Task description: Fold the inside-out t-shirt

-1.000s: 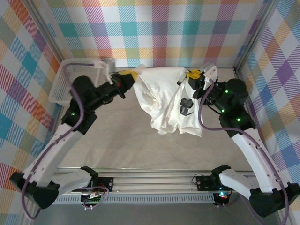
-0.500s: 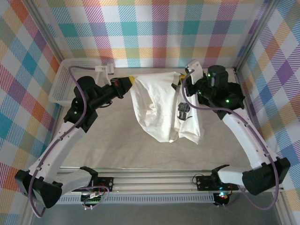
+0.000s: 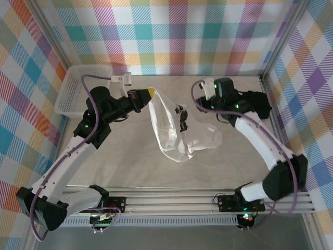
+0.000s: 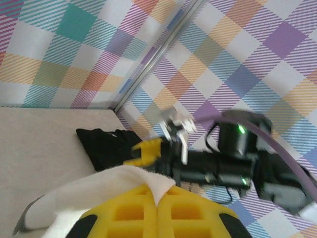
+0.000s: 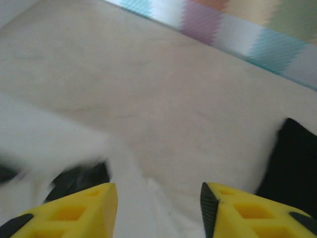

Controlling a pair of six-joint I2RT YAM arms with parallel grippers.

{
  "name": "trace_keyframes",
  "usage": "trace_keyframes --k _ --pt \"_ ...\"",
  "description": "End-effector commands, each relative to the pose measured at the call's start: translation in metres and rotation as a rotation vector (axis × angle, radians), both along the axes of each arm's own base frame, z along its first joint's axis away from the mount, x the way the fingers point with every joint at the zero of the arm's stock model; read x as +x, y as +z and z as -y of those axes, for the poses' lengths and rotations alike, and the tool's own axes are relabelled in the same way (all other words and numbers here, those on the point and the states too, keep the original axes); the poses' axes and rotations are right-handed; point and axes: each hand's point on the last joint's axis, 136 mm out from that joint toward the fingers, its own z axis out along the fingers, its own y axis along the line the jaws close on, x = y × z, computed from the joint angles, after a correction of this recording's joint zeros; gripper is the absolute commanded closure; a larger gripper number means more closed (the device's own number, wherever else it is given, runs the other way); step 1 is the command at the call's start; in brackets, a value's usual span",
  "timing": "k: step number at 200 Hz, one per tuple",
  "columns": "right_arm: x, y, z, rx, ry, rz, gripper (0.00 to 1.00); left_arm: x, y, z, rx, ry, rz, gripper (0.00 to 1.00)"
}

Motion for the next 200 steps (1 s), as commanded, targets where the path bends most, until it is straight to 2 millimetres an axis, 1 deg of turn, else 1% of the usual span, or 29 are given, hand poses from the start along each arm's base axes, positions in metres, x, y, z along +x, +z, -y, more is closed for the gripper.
trace_keyframes --k 1,16,24,31,41,52,61,68,72,86,96,102,103,105,110,111,116,132,148,159,170,175,184,194,200 --pt "-0.061 0.017 -0.053 0.234 0.247 0.014 0.46 -0.01 0.023 -0.001 -0.038 0.004 0.054 1.0" --pt "-0.099 0.011 -0.08 0.347 0.398 -0.022 0.38 -0.009 0.022 0.003 -0.03 -0.001 0.05 1.0" --pt "-0.114 0.009 -0.089 0.388 0.452 -0.034 0.35 -0.009 0.022 0.004 -0.024 -0.003 0.046 1.0" --pt "-0.121 0.008 -0.097 0.418 0.483 -0.04 0.33 -0.009 0.02 0.006 -0.02 -0.006 0.041 1.0" --pt "-0.122 0.004 -0.104 0.443 0.496 -0.05 0.32 -0.01 0.021 0.008 -0.02 -0.013 0.042 1.0" --pt "-0.111 -0.004 -0.108 0.436 0.461 -0.067 0.32 -0.012 0.02 0.01 -0.022 -0.018 0.045 1.0" --pt "-0.102 -0.011 -0.112 0.415 0.448 -0.076 0.35 -0.012 0.02 0.009 -0.024 -0.014 0.048 1.0" --pt "-0.094 -0.017 -0.115 0.398 0.435 -0.086 0.4 -0.013 0.021 0.009 -0.026 -0.012 0.049 1.0" --pt "-0.091 -0.02 -0.116 0.392 0.429 -0.092 0.45 -0.013 0.022 0.008 -0.028 -0.007 0.051 1.0" --pt "-0.086 -0.024 -0.121 0.377 0.438 -0.104 0.7 -0.013 0.024 0.004 -0.028 0.016 0.053 1.0" --pt "-0.083 -0.019 -0.118 0.358 0.428 -0.077 0.84 -0.01 0.026 -0.002 -0.018 0.056 0.058 1.0" --pt "-0.082 -0.011 -0.113 0.342 0.417 -0.044 0.92 -0.008 0.028 -0.006 -0.011 0.084 0.063 1.0" --pt "-0.082 -0.011 -0.113 0.342 0.417 -0.044 0.92 -0.007 0.028 -0.006 -0.009 0.088 0.062 1.0" --pt "-0.08 -0.007 -0.11 0.331 0.41 -0.024 0.95 -0.006 0.028 -0.008 -0.006 0.104 0.064 1.0" --pt "-0.077 0.002 -0.105 0.32 0.394 0.006 0.99 -0.003 0.029 -0.013 0.005 0.139 0.066 1.0" --pt "-0.076 0.006 -0.102 0.313 0.385 0.021 1.0 -0.002 0.029 -0.014 0.008 0.147 0.067 1.0" --pt "-0.073 0.015 -0.096 0.302 0.366 0.052 1.0 0.001 0.031 -0.019 0.02 0.181 0.077 1.0" --pt "-0.057 0.065 -0.063 0.285 0.272 0.183 1.0 0.009 0.043 -0.043 0.074 0.322 0.123 1.0" --pt "-0.047 0.12 -0.036 0.292 0.204 0.313 1.0 0.011 0.068 -0.074 0.114 0.488 0.2 1.0" --pt "-0.045 0.155 -0.026 0.285 0.192 0.396 1.0 0.006 0.09 -0.095 0.114 0.588 0.257 1.0" --pt "-0.046 0.184 -0.024 0.275 0.198 0.467 1.0 -0.002 0.11 -0.108 0.1 0.641 0.319 1.0" --pt "-0.046 0.195 -0.024 0.275 0.205 0.486 1.0 -0.006 0.119 -0.111 0.088 0.65 0.344 1.0" --pt "-0.047 0.209 -0.026 0.273 0.217 0.51 1.0 -0.011 0.129 -0.111 0.074 0.639 0.377 1.0" --pt "-0.047 0.217 -0.026 0.266 0.223 0.523 1.0 -0.013 0.133 -0.104 0.072 0.599 0.389 1.0" --pt "-0.047 0.219 -0.025 0.258 0.22 0.529 1.0 -0.012 0.13 -0.097 0.079 0.565 0.385 1.0"
